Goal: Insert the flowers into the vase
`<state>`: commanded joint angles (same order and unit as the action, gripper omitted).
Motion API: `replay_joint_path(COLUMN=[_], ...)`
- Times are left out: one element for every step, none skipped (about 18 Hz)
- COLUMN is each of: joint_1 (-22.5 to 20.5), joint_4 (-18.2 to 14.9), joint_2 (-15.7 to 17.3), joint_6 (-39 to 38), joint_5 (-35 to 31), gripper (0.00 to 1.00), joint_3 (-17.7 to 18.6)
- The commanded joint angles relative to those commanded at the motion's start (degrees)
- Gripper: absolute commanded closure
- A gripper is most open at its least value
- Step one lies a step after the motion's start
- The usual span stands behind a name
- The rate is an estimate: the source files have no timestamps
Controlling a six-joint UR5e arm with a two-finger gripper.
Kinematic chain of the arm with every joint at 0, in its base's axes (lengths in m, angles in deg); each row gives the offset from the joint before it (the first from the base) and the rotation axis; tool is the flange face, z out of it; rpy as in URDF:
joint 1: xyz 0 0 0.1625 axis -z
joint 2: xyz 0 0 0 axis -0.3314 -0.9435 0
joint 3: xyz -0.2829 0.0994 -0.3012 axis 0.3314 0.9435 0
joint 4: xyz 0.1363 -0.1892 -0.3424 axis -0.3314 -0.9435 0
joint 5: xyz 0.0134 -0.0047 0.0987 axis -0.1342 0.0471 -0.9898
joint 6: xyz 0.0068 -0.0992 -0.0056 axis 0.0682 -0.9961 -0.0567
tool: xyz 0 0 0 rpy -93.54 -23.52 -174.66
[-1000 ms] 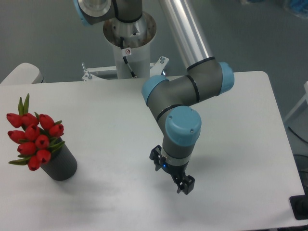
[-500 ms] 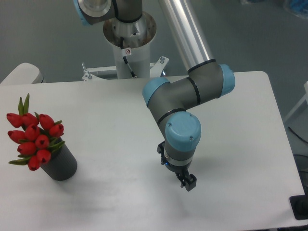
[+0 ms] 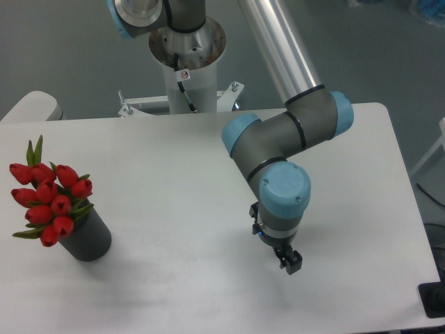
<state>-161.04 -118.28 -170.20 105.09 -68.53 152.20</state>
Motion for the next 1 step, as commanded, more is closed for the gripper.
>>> replay_joint_path(joint_1=[0.0], joint_4=[0.0], joint_2=[0.09], joint_6=[0.0], joint_5=[-0.09], gripper=[0.0], joint_3=[0.09])
